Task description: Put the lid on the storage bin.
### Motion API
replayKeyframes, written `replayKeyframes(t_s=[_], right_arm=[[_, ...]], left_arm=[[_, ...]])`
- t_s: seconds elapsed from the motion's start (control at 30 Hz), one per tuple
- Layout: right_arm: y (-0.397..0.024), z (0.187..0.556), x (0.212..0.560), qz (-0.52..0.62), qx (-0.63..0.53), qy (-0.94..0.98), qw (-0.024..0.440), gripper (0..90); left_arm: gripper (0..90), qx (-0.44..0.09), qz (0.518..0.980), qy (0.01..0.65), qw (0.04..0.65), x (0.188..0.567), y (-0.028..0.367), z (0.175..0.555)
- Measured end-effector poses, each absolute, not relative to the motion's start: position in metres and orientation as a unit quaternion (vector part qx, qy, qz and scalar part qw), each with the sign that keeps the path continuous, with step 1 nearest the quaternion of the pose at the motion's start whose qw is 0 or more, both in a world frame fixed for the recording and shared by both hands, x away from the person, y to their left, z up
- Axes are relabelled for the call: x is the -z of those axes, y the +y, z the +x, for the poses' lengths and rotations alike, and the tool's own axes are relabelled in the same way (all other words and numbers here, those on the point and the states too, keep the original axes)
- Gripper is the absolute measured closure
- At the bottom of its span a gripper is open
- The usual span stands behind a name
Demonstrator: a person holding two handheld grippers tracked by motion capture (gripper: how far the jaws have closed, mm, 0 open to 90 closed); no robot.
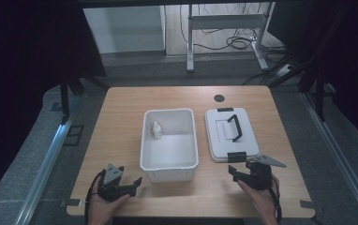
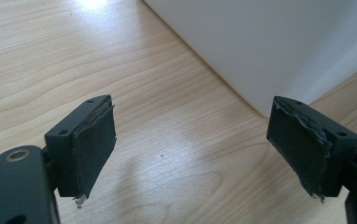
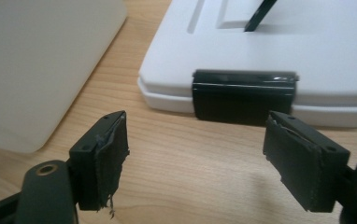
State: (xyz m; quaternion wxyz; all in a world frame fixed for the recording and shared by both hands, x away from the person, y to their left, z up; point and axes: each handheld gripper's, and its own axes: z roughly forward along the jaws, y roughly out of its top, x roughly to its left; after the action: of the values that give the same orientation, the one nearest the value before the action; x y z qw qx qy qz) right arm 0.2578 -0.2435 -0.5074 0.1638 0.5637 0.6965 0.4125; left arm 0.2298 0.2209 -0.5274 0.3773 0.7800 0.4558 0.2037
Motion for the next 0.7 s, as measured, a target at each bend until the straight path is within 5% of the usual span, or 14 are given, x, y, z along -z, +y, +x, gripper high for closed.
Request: replayKeyframes(t_s=[0.37,0.7], right_arm=[[-0.238,0.250,0.498,0.553,-0.414,0.707,0.153,26.7],[-0.241,0.282,0.475,0.571,-0.380,0.718,0.118,30.6]], left_arm=[[18.4,-0.211,0.762,0.482,0.377,0.504,0.231,0.239],[19.3,-0.225,0.771,0.480,0.353,0.504,0.238,0.252]])
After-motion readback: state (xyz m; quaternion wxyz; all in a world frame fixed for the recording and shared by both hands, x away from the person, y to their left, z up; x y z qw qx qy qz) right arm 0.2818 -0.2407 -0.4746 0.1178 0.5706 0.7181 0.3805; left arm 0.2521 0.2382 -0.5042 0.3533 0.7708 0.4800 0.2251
